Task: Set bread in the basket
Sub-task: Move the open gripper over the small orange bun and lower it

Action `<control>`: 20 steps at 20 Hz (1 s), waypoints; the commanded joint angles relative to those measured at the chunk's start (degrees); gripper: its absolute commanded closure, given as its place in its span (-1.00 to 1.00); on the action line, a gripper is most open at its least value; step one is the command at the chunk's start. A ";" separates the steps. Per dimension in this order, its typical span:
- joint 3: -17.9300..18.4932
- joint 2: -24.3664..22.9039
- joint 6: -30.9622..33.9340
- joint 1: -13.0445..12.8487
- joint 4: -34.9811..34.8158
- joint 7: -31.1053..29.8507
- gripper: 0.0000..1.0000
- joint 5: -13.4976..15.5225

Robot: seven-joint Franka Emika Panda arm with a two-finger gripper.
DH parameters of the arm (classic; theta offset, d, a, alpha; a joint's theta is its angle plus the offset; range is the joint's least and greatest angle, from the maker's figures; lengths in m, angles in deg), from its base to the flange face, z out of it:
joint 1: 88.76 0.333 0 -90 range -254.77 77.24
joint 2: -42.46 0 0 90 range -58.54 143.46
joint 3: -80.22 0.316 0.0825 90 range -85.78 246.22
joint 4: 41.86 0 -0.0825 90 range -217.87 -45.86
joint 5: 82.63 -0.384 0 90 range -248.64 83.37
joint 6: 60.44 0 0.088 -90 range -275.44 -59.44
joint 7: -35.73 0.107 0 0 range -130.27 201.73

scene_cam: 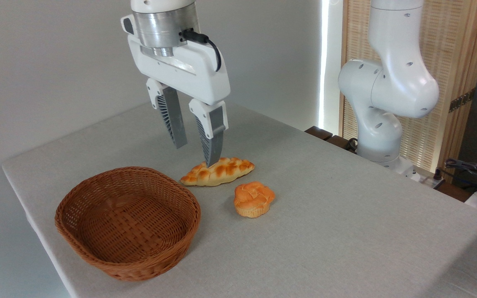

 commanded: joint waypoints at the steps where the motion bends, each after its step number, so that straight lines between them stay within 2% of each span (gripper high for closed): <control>1: 0.47 -6.51 -4.75 -0.41 -9.26 1.64 -1.00 -0.04; 8: 0.56 -17.50 -11.60 -0.50 -26.74 5.78 -1.00 -0.57; 11: 0.56 -19.53 -13.11 -1.38 -31.85 5.87 -1.00 -0.66; 16: 0.56 -23.13 -21.80 -1.38 -41.52 6.22 -1.00 -0.66; 20: 0.74 -22.79 -23.47 -1.29 -43.20 11.84 -1.00 -0.74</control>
